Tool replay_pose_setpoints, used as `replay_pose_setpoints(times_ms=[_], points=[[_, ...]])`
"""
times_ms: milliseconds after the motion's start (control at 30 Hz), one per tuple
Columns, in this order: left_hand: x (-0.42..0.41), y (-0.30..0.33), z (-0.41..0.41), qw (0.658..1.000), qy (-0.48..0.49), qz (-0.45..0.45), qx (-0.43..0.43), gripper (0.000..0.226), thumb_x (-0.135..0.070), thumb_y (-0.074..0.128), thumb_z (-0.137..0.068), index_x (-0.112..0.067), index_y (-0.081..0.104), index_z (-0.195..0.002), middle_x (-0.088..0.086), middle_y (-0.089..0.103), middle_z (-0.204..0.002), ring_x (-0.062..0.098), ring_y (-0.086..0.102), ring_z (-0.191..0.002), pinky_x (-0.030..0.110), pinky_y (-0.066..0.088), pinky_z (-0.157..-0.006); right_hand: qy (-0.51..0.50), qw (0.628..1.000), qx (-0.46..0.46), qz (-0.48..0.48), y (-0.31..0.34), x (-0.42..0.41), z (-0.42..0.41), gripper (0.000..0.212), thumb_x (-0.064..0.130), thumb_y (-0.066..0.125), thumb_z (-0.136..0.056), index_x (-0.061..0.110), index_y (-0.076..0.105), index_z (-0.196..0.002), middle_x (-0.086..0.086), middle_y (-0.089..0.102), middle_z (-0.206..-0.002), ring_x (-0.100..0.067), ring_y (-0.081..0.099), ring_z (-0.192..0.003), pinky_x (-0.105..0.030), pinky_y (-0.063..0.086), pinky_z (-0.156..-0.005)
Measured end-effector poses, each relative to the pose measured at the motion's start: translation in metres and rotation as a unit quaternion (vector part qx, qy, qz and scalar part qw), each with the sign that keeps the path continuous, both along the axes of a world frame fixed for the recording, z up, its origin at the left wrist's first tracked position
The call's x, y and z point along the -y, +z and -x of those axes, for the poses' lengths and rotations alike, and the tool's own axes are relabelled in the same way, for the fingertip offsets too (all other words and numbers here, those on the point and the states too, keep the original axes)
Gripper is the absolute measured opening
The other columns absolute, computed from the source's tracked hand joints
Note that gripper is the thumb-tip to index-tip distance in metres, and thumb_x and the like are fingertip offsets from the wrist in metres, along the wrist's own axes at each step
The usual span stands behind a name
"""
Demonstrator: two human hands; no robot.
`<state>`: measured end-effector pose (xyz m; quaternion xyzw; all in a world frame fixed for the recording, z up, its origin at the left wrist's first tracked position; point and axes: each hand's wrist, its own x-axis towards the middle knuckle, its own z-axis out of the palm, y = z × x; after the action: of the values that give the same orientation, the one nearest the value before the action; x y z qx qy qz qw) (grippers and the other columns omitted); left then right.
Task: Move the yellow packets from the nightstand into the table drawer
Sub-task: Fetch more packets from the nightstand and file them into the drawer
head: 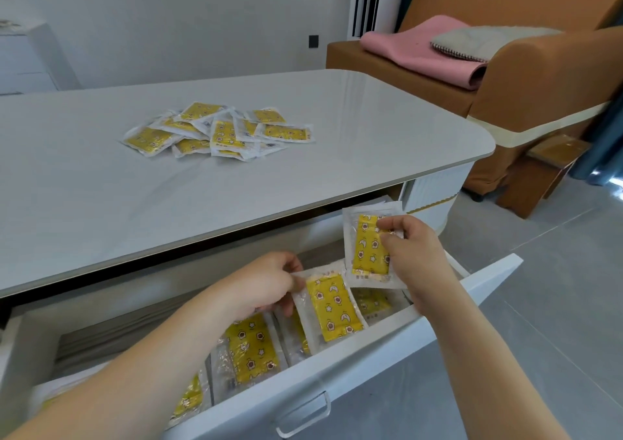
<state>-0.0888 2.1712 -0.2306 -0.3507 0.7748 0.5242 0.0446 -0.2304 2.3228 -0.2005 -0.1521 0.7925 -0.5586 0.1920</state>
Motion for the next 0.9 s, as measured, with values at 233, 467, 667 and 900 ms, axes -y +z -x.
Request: replay_pose_setpoints(times_ms=[233, 467, 667, 900], points=[[0.014, -0.018, -0.005, 0.996, -0.011, 0.063, 0.069, 0.006, -0.014, 0.064, -0.093, -0.018, 0.059, -0.092, -0.002, 0.067, -0.063, 0.012, 0.059, -0.042, 0.016, 0.031, -0.037, 0.004, 1.0, -0.001, -0.03, 0.003, -0.001, -0.002, 0.036, 0.001, 0.04, -0.095, 0.027, 0.063, -0.102, 0.003, 0.065, -0.093, -0.028, 0.069, -0.09, -0.05, 0.059, -0.079], [0.02, -0.019, -0.004, 0.975, -0.051, 0.177, 0.12, 0.008, -0.021, 0.072, -0.085, -0.021, 0.064, -0.09, -0.002, 0.065, -0.076, 0.011, 0.058, -0.057, 0.021, 0.041, -0.05, 0.021, 0.999, -0.019, -0.041, 0.005, 0.0, -0.006, 0.039, -0.004, 0.039, -0.093, 0.025, 0.065, -0.096, 0.0, 0.069, -0.097, -0.023, 0.07, -0.082, -0.044, 0.06, -0.074], [0.027, -0.018, -0.007, 0.951, -0.037, 0.283, 0.116, 0.016, -0.023, 0.057, -0.091, -0.021, 0.071, -0.098, -0.002, 0.069, -0.092, 0.012, 0.064, -0.081, 0.03, 0.057, -0.074, 0.066, 0.996, -0.028, -0.053, 0.002, 0.002, -0.012, 0.041, -0.004, 0.045, -0.092, 0.035, 0.054, -0.096, 0.001, 0.067, -0.106, -0.029, 0.071, -0.084, -0.054, 0.059, -0.073], [0.009, 0.003, 0.005, 0.987, 0.076, -0.035, -0.141, 0.021, -0.026, 0.062, -0.094, -0.021, 0.066, -0.114, 0.001, 0.072, -0.103, 0.018, 0.069, -0.088, 0.035, 0.059, -0.077, 0.148, 0.988, 0.003, -0.048, -0.001, 0.005, -0.013, 0.051, -0.006, 0.053, -0.09, 0.038, 0.041, -0.112, -0.004, 0.073, -0.099, -0.023, 0.074, -0.081, -0.051, 0.06, -0.073]])
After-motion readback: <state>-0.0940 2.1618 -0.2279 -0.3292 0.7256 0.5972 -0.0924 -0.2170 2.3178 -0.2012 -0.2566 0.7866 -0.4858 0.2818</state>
